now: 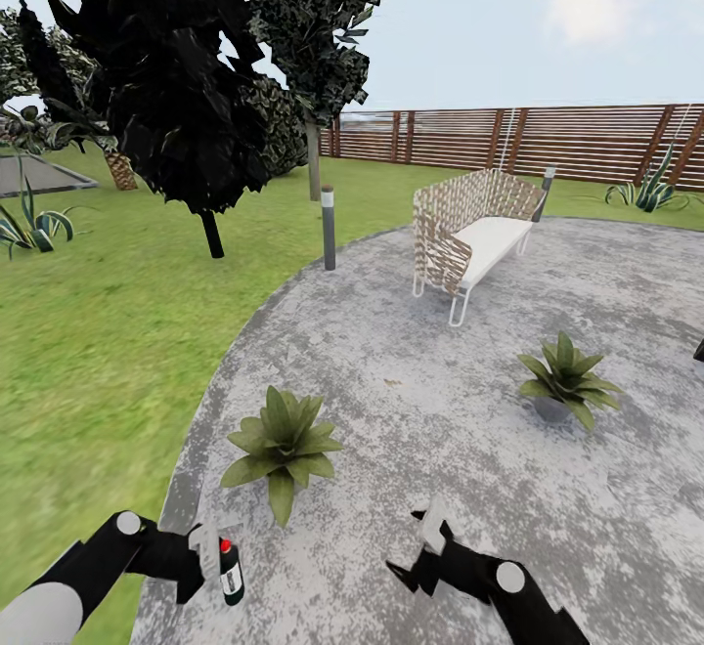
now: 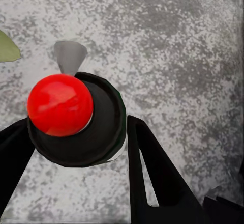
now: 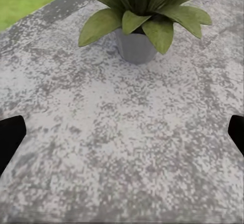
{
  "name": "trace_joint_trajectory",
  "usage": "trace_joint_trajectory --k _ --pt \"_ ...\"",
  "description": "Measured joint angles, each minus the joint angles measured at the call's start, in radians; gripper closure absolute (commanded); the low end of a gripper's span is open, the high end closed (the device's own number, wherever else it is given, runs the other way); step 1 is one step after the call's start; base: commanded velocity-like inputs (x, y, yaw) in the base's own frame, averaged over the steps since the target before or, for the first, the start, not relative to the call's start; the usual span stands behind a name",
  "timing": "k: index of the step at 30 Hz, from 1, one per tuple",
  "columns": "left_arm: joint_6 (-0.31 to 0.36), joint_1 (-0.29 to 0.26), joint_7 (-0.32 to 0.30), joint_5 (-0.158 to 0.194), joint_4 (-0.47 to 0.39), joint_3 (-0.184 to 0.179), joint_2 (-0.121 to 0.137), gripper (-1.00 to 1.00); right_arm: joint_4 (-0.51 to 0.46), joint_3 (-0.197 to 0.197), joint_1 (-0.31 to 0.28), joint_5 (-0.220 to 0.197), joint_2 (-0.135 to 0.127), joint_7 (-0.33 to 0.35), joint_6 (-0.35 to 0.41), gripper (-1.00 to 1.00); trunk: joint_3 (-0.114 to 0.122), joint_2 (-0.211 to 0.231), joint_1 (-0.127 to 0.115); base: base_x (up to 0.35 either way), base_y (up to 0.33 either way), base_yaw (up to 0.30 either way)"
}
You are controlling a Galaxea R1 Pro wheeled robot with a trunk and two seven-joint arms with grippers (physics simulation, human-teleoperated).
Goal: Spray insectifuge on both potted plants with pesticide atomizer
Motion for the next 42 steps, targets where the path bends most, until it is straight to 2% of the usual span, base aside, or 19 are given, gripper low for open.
trace_joint_trajectory --k 1,4,7,11,13,15,17,19,23,25,28,29,31,33,42 --pt "0.009 0.000 -0.007 -0.021 -0.013 0.000 -0.003 1.00 0.000 0.000 -0.006 -0.001 0.001 0.020 0.019 1.00 0.000 0.000 0.000 0.000 0.000 0.000" --pt "0.050 0.000 -0.014 -0.065 -0.042 0.001 -0.010 1.00 0.001 0.002 -0.011 -0.002 0.002 0.039 0.035 1.00 0.000 0.000 0.000 0.000 0.000 0.000" --pt "0.075 0.000 -0.016 -0.079 -0.049 -0.001 -0.016 1.00 0.002 0.004 -0.012 -0.003 0.004 0.064 0.036 1.00 0.000 0.000 0.000 0.000 0.000 0.000" --pt "0.084 -0.001 -0.026 -0.092 -0.052 -0.039 -0.045 1.00 0.000 0.005 -0.013 -0.003 0.008 0.115 0.036 1.00 0.000 0.000 0.000 0.000 0.000 0.000" --pt "0.100 -0.001 -0.028 -0.094 -0.060 -0.061 -0.058 1.00 -0.001 0.008 -0.013 -0.003 0.029 0.126 0.035 1.00 0.000 0.000 0.000 0.000 0.000 0.000" --pt "0.115 -0.001 -0.028 -0.094 -0.068 -0.065 -0.062 1.00 -0.001 0.034 -0.013 -0.004 0.040 0.128 0.036 1.00 0.000 0.000 0.000 0.000 0.000 0.000" --pt "0.124 -0.001 -0.029 -0.094 -0.076 -0.078 -0.065 1.00 -0.001 0.079 -0.013 -0.004 0.046 0.128 0.036 1.00 0.000 0.000 0.000 0.000 0.000 0.000" --pt "0.130 -0.001 -0.029 -0.095 -0.083 -0.106 -0.069 1.00 -0.004 0.117 -0.013 -0.005 0.051 0.128 0.036 1.00 0.000 0.000 0.000 0.000 0.000 0.000" --pt "0.145 -0.001 -0.028 -0.095 -0.086 -0.142 -0.090 1.00 -0.034 0.137 -0.013 -0.006 0.067 0.129 0.036 1.00 0.000 0.000 0.000 0.000 0.000 0.000" --pt "0.149 -0.001 -0.028 -0.096 -0.087 -0.147 -0.100 1.00 -0.037 0.144 -0.013 -0.007 0.078 0.130 0.036 1.00 0.000 0.000 0.000 0.000 0.000 0.000" --pt "0.151 -0.001 -0.028 -0.102 -0.087 -0.150 -0.117 1.00 -0.040 0.188 -0.013 -0.007 0.089 0.129 0.037 1.00 0.000 0.000 0.000 0.000 0.000 0.000" --pt "0.151 -0.001 -0.029 -0.113 -0.087 -0.151 -0.121 1.00 -0.041 0.202 -0.013 -0.007 0.090 0.129 0.037 1.00 0.000 0.000 0.000 0.000 0.000 0.000" --pt "0.150 -0.001 -0.030 -0.178 -0.086 -0.150 -0.138 1.00 -0.045 0.225 -0.013 -0.007 0.099 0.129 0.039 1.00 0.000 0.000 0.000 0.000 0.000 0.000" --pt "0.149 -0.001 -0.031 -0.202 -0.085 -0.150 -0.150 1.00 -0.045 0.228 -0.013 -0.006 0.101 0.129 0.039 1.00 0.000 0.000 0.000 0.000 0.000 0.000" --pt "0.142 -0.003 -0.033 -0.213 -0.087 -0.150 -0.209 1.00 -0.045 0.230 -0.013 -0.007 0.102 0.129 0.039 1.00 0.000 0.000 0.000 0.000 0.000 0.000"
